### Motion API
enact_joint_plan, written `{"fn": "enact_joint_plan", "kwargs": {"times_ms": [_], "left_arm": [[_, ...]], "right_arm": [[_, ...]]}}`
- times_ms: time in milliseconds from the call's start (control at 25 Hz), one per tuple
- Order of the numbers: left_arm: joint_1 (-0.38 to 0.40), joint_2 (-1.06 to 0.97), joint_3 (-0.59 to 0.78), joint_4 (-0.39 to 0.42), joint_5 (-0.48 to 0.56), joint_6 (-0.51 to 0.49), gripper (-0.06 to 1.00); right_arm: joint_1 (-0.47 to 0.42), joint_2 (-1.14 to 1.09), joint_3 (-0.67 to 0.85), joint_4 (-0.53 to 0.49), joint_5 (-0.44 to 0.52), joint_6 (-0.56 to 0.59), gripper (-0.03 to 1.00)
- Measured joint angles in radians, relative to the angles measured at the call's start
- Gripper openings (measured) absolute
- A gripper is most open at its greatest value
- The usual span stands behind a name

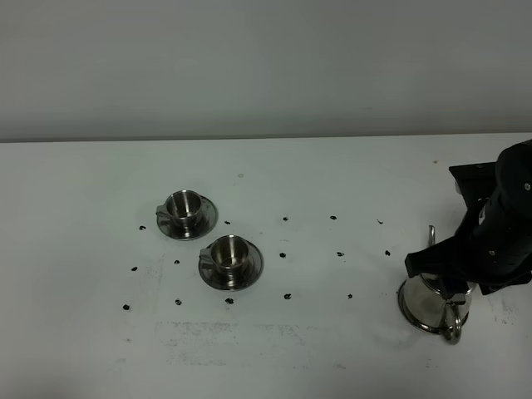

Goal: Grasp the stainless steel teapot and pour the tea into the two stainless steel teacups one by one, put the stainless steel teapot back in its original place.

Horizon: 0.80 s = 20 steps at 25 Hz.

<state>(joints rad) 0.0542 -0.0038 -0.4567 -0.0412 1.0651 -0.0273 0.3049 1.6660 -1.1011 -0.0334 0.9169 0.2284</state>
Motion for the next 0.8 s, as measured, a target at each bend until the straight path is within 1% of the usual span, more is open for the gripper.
{"fn": "enact_joint_plan", "kwargs": {"times_ms": [80,200,800], "left_arm": [[0.0,0.0,0.0,0.0,0.0,0.0,0.5],[0.0,0.0,0.0,0.0,0.0,0.0,0.5],[0.0,0.0,0.0,0.001,0.0,0.001,0.5]], "right_arm": [[0.0,0.002,0.0,0.0,0.023,0.0,0.46],[0.0,0.002,0.0,-0.003,0.031,0.0,0.46],[0.0,0.053,0.0,0.02,0.001,-0.025,0.46]]}}
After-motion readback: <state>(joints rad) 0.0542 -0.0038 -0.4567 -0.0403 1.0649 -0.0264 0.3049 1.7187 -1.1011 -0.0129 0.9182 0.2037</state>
